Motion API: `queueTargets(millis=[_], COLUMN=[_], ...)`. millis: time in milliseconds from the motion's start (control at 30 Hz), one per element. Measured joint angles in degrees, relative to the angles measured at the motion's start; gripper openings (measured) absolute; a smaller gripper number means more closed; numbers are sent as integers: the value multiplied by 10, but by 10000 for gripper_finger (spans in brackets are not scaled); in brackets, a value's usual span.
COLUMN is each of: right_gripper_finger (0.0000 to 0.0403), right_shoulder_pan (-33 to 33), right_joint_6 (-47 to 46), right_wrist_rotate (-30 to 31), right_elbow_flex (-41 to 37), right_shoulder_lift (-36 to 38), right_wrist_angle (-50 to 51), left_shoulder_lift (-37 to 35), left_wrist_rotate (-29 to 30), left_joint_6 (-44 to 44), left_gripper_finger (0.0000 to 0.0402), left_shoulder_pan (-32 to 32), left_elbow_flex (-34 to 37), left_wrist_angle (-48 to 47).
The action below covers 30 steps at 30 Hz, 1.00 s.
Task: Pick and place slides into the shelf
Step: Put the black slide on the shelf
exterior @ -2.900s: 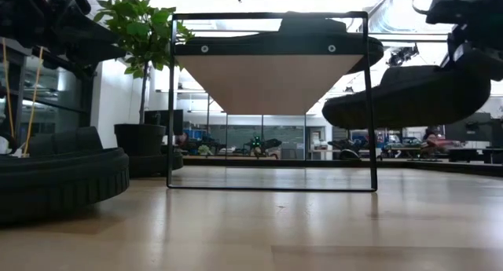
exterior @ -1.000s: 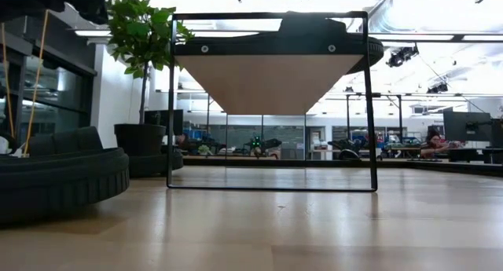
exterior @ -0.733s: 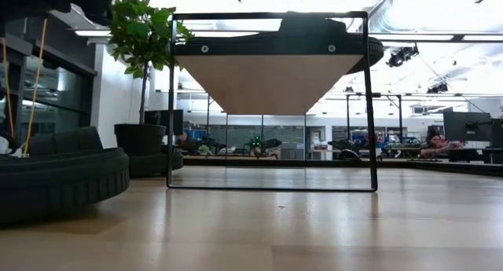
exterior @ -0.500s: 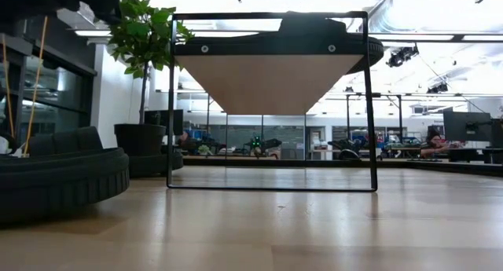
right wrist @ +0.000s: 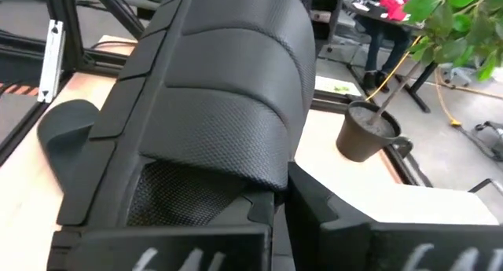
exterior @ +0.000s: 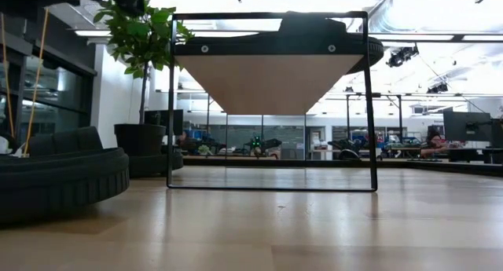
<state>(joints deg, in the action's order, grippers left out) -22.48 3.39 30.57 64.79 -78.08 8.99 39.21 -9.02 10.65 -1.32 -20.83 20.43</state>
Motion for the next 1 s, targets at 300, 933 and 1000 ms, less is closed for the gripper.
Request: queueTargets(millis=[300,933,1000], right_gripper_finger=[0,0,0], right_shoulder_pan=[0,4,4], right_joint_6=[-25,-70,-71], right_wrist_rotate=[-25,-55,-55], right_elbow_flex=[0,0,0], right_shoulder_lift=[0,0,0], right_wrist_angle=[6,43,41], left_shoulder_lift=[58,67,68], left_wrist_rotate=[62,103,104], left_joint_6=[45,56,56], left_gripper_finger=[233,234,234], left_shoulder_pan=[-81,-96,-96], left_elbow_flex=[-40,-50,-50], left_wrist_angle=[-1,-9,-9])
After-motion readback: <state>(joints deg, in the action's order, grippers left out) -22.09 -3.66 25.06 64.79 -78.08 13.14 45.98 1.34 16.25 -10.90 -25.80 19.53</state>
